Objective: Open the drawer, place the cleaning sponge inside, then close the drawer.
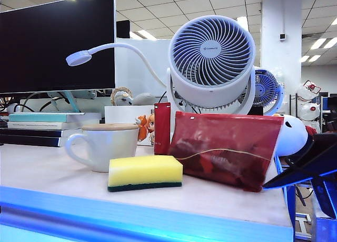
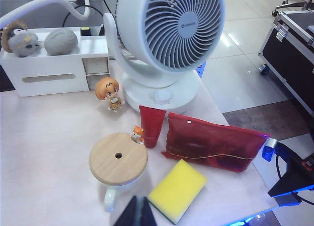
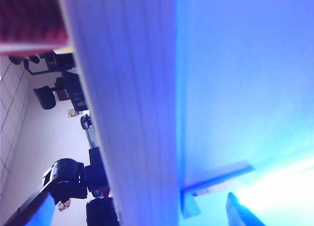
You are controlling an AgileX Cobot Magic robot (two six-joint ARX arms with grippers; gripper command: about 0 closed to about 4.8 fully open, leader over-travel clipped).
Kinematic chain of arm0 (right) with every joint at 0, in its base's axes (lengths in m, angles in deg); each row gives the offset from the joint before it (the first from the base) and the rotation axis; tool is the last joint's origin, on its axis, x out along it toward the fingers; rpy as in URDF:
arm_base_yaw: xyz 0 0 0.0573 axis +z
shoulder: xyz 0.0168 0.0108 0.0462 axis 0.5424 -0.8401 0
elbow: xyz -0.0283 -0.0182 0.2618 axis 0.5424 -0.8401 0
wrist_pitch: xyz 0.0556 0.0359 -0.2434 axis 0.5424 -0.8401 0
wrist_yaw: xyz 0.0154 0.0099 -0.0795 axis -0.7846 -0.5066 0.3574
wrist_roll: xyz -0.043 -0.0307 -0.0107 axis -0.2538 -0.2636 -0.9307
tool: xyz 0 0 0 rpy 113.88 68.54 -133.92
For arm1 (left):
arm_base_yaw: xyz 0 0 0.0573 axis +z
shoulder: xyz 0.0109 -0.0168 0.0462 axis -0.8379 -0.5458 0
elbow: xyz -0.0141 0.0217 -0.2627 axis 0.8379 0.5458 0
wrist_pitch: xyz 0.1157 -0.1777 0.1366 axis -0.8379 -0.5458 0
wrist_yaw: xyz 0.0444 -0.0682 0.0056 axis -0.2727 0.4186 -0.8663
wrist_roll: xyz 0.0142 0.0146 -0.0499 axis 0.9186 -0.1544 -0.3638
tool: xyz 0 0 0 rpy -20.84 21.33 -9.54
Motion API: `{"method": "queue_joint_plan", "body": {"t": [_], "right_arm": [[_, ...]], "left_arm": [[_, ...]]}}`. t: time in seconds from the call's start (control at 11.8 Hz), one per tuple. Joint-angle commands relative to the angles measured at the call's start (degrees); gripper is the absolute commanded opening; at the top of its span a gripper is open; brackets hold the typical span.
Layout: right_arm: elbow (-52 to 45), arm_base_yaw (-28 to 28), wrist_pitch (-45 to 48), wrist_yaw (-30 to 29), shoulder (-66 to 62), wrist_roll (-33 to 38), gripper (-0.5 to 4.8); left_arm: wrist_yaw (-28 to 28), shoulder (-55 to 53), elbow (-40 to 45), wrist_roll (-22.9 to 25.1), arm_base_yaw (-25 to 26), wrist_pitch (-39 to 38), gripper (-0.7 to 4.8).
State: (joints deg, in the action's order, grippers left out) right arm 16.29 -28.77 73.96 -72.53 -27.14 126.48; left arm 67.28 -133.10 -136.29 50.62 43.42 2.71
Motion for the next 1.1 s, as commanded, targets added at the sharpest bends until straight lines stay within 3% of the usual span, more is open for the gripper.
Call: {"method": "queue_joint_plan", "body": {"t": [0.08,1.1], "right_arm": [[0.28,0.24,0.57,-3.13,0.17,0.35,4.79],[2.78,0.96,1.38,-5.49,0.15,1.88,4.79]], "left_arm": [[0.26,0.07,-0.13,0.35,0.04,0.5,-0.03],[0.26,0.07,-0.13,0.35,0.04,0.5,-0.03]]}}
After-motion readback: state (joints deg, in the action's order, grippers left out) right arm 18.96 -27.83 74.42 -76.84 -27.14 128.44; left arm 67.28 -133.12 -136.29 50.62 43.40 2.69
